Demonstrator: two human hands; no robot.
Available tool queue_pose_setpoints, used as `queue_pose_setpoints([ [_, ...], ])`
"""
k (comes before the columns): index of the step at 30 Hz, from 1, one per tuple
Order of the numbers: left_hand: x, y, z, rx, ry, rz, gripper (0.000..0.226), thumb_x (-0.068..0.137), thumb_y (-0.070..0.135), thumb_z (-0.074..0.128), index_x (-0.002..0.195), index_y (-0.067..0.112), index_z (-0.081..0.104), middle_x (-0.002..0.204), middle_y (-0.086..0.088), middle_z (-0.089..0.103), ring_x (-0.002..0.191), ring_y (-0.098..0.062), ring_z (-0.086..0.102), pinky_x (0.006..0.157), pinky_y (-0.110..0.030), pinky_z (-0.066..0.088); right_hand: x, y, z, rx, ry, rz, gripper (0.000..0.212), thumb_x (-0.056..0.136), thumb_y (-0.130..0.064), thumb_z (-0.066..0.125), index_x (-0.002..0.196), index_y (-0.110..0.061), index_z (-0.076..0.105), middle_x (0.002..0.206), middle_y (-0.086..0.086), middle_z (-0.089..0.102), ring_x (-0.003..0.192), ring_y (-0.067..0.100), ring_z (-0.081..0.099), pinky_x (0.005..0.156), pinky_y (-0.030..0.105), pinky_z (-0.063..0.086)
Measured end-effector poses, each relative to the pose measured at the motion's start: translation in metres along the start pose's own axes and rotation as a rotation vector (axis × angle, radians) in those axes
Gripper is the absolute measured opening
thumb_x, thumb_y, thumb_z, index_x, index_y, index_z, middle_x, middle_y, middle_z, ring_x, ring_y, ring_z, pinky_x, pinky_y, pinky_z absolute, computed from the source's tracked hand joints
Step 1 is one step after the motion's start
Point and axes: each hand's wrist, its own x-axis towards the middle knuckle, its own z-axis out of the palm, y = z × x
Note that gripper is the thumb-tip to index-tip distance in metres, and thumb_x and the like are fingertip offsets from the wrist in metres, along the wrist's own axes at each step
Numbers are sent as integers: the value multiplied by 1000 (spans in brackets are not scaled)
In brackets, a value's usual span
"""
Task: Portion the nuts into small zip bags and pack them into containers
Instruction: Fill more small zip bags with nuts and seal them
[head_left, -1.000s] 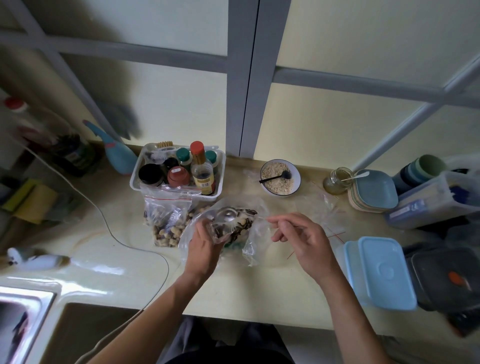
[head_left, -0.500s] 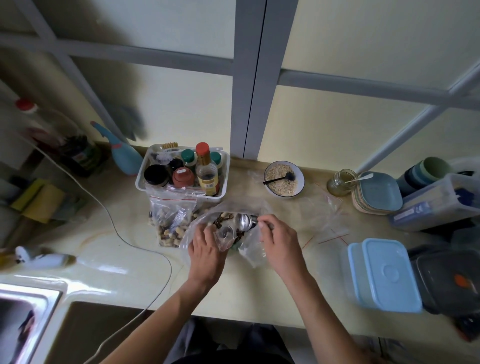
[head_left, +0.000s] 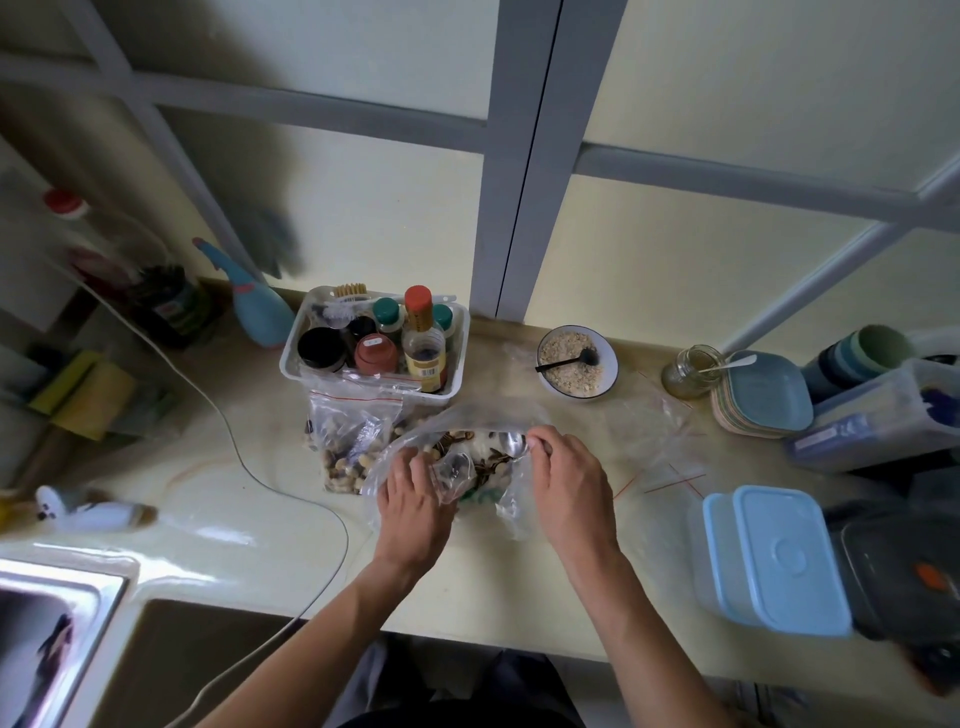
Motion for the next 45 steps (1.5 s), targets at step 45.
queue_pose_setpoints([
  [45, 7, -17, -11, -113, -149, 74, 74, 88, 65, 32, 139, 11, 38, 129, -4, 41, 118, -26, 43, 100, -41, 44, 5, 3, 23, 994, -52, 730, 32, 110, -16, 41, 102, -2, 68, 80, 20, 77, 74, 30, 77, 58, 25, 58],
])
